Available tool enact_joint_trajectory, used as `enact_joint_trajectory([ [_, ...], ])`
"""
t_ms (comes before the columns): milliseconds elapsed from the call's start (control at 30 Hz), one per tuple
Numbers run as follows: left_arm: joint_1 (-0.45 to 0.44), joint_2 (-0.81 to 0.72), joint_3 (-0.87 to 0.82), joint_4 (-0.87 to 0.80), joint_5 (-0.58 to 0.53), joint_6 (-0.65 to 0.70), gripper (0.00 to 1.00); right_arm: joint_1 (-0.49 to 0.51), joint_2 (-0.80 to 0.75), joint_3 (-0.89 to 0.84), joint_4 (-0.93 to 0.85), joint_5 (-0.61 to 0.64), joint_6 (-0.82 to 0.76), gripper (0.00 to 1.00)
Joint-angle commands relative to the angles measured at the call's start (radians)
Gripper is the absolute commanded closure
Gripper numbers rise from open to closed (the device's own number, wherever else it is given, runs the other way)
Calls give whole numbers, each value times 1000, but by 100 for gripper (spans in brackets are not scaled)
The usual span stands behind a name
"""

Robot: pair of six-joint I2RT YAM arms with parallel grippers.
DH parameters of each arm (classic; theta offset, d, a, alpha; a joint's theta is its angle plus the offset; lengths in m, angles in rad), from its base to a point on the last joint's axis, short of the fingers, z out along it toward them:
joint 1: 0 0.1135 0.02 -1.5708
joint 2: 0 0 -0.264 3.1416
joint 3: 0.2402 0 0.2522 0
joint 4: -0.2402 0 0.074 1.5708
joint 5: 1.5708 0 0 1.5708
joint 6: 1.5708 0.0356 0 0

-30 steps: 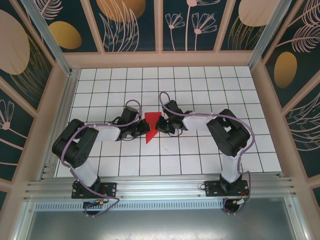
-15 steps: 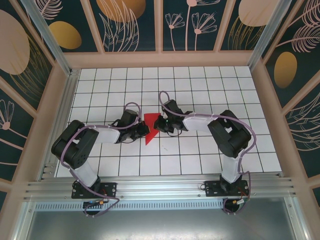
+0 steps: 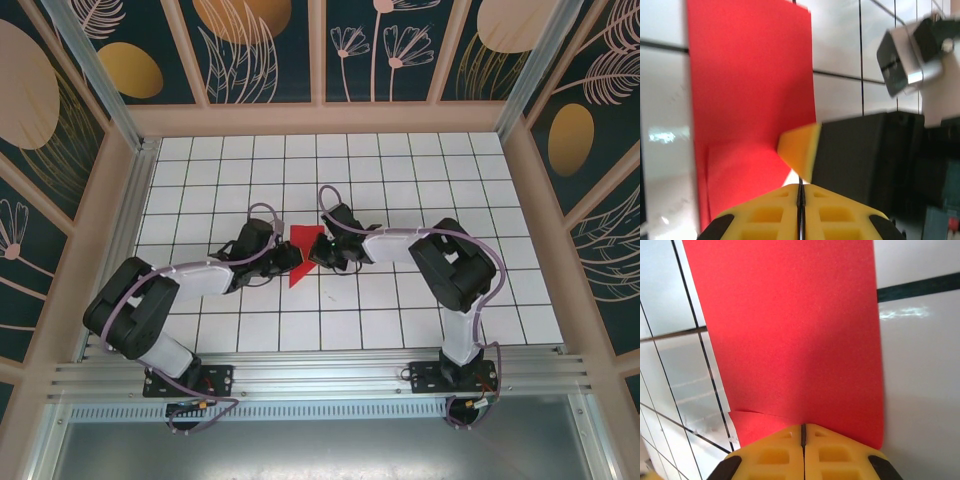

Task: Fold a paper plane with a square sheet of paper (pick it up from the middle)
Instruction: Third fold the triangle at the center of the table.

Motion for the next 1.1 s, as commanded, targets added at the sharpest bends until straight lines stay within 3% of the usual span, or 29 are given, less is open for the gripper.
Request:
enact_joint_trajectory([
  [0,-31,-8,-36,13,0,-31,88,-5,-23,-52,-31,131,98,93],
  [233,-39,28,-35,-9,-73,-35,88,-4,-72,-63,-10,129,101,90],
  [533,-39,87,-13,9,-71,-40,89,-5,-114,-41,53,22,42,77],
  [667,-39,85,-13,-4,-77,-34,89,-10,-201,-54,43,55,-10,62],
  [800,-39,51,-3,-24,-84,-28,86,-25,-303,-115,18,101,-78,41],
  [1067,-39,0,4,-62,-97,-8,69,-83,-416,-260,94,17,-184,1],
])
